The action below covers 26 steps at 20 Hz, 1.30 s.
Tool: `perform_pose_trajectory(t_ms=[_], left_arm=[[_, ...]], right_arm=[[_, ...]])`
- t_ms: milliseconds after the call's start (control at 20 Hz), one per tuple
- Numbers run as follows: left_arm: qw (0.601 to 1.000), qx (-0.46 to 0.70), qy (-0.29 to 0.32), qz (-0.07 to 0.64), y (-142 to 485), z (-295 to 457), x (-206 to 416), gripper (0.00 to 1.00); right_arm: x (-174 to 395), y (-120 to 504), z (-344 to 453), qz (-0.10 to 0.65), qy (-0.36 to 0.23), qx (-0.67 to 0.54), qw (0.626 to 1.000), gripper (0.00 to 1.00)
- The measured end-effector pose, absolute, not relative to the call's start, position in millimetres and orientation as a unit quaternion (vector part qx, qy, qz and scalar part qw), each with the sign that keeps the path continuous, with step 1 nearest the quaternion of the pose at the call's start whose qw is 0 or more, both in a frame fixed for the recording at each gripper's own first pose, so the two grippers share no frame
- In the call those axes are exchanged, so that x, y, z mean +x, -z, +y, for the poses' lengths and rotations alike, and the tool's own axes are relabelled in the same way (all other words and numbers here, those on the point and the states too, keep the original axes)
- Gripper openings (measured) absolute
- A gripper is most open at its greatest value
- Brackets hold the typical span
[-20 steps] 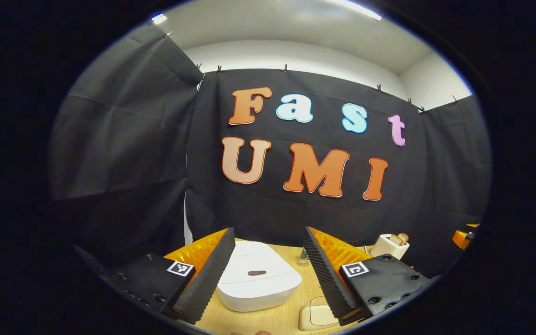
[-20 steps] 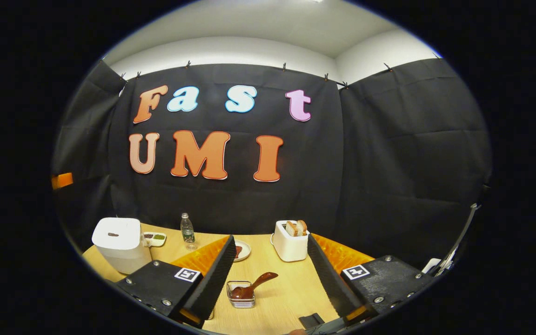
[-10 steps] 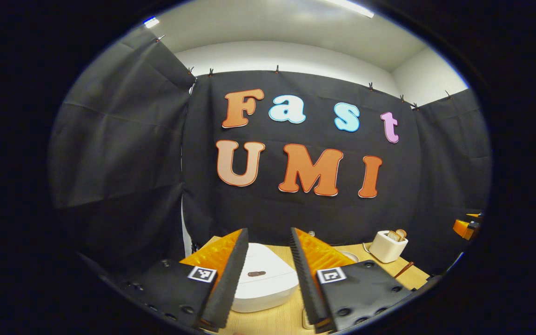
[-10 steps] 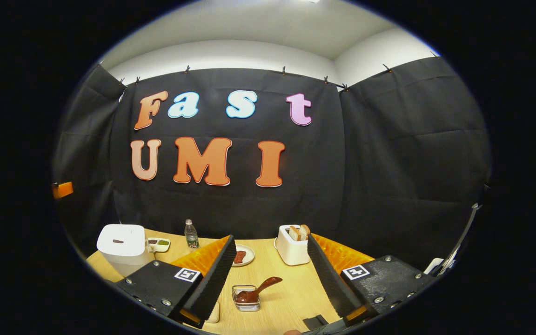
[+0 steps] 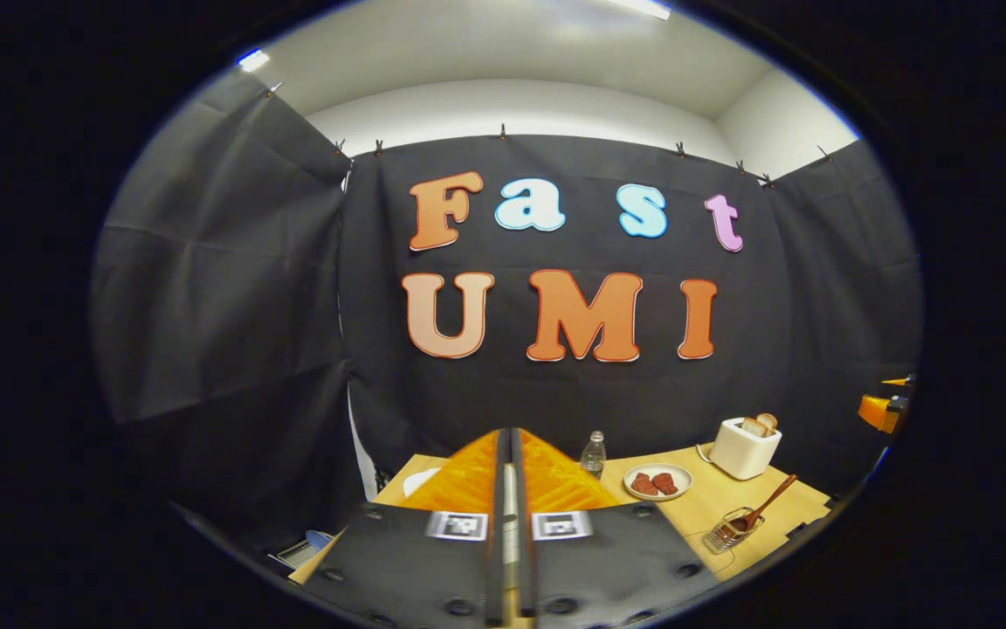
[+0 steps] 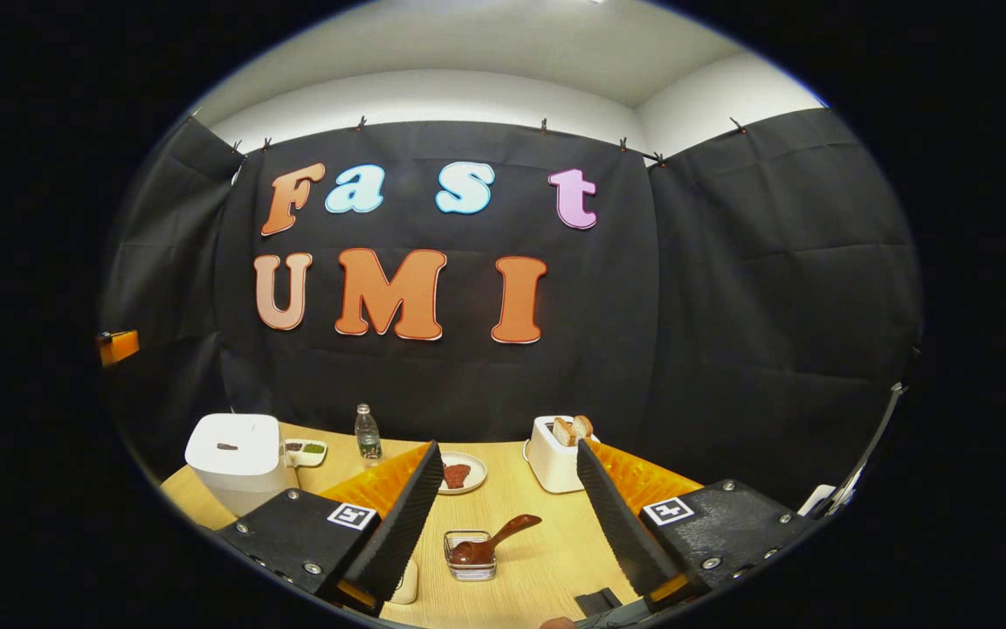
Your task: Close the left gripper, press the button to open the rice cooker; take a wooden spoon from the chopstick holder with the right hand, scoop a spoonful of rice and pour it into the rice cooker, then put the wooden spoon back into the chopstick holder.
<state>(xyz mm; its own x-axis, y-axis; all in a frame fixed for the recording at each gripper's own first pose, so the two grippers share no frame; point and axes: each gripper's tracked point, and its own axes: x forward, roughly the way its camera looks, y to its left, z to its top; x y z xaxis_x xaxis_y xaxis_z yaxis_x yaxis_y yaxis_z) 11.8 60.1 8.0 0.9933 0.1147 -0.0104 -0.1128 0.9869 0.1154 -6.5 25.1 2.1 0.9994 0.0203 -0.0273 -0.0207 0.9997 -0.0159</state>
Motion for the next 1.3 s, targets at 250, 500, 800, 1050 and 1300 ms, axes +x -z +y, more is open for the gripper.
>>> perform_pose_trajectory(t_ms=[250, 500, 800, 1050, 1300], left_arm=[[0.999, 0.025, -0.018, 0.040, 16, 51, 21, 0.04], [0.996, 0.026, -0.002, 0.087, 50, 59, 61, 0.02], [0.986, 0.036, 0.015, 0.165, 126, 66, 124, 0.04], [0.974, 0.020, 0.015, 0.226, 184, 76, 160, 0.04], [0.966, 0.021, 0.006, 0.259, 219, 88, 166, 0.04]], right_arm=[[-8, -2, 22, 0.016, -0.008, -0.006, 1.000, 0.95], [-6, 2, 19, 0.022, -0.004, -0.002, 1.000, 0.98], [-4, 14, 7, 0.036, 0.010, -0.012, 0.999, 0.95], [-1, 28, -7, 0.054, 0.028, -0.015, 0.998, 1.00], [6, 38, -10, 0.070, 0.035, -0.017, 0.997, 0.95]])
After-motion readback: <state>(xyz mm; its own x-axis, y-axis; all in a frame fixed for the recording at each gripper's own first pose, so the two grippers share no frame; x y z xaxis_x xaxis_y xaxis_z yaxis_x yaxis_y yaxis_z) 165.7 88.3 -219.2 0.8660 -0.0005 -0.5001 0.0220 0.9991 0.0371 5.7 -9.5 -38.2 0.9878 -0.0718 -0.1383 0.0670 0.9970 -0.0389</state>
